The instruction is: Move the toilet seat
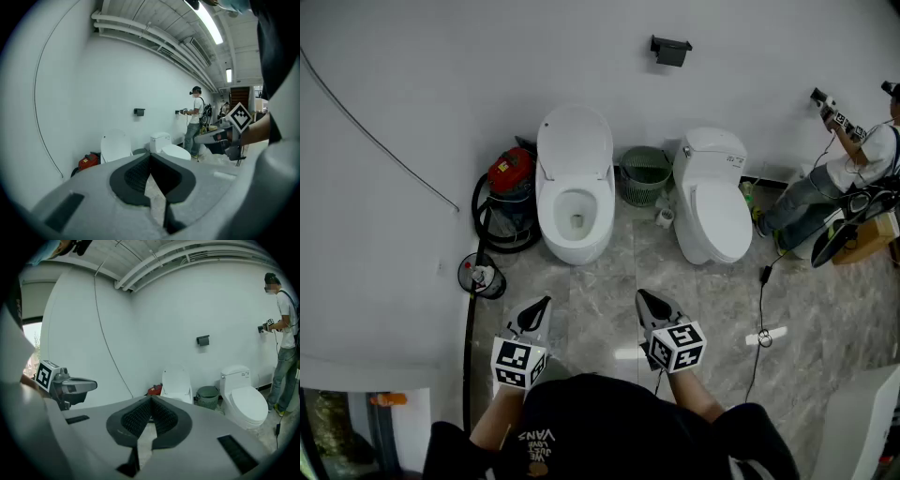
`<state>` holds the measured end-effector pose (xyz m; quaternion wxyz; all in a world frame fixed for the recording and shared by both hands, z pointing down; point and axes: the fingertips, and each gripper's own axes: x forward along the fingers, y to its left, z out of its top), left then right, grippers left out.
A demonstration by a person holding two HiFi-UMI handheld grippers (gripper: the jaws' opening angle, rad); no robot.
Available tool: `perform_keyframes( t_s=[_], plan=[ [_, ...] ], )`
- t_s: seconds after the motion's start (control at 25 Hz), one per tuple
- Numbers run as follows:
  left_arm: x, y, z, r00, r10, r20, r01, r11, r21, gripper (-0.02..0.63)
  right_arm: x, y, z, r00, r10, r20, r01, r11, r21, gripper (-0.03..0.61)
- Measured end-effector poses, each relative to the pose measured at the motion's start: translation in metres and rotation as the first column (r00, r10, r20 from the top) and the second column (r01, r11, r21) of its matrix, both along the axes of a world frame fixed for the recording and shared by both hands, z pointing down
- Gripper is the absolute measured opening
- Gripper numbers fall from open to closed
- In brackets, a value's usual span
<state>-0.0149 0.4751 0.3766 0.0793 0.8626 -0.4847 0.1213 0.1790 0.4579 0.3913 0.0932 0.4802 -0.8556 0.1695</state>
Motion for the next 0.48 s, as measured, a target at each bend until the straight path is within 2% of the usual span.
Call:
perform_keyframes(
  t_s=[0.12,0.32,0.4,0.48],
  plan=[
    [0.002,0.001,0.002,0.999,-0.016,-0.043,0.016,1.000,-0.007,0.009,0.003,0.000,0.000,0.999,-0.013,0.031,0.013,1.000,0.004,-0.002],
    [-0.004,-0.004,0.005,0.996,-0.038,-0.076,0.036,0.999,-0.032,0.022,0.007,-0.009,0.003,0.996,0.031,0.084,-0.030,0.999,-0.018,0.001],
    [-0.004,-0.011,0.007,0.996,-0.028,-0.090,0.025,0.999,-0.040,0.107,0.009,-0.016,0.004,0.994,0.041,0.099,-0.039,0.999,-0.023,0.064],
    [-0.007,-0.022,0.011,0.994,-0.024,-0.103,0.019,0.999,-0.047,0.115,0.010,-0.026,0.010,0.992,0.060,0.111,-0.056,0.998,-0.041,0.104]
  ],
)
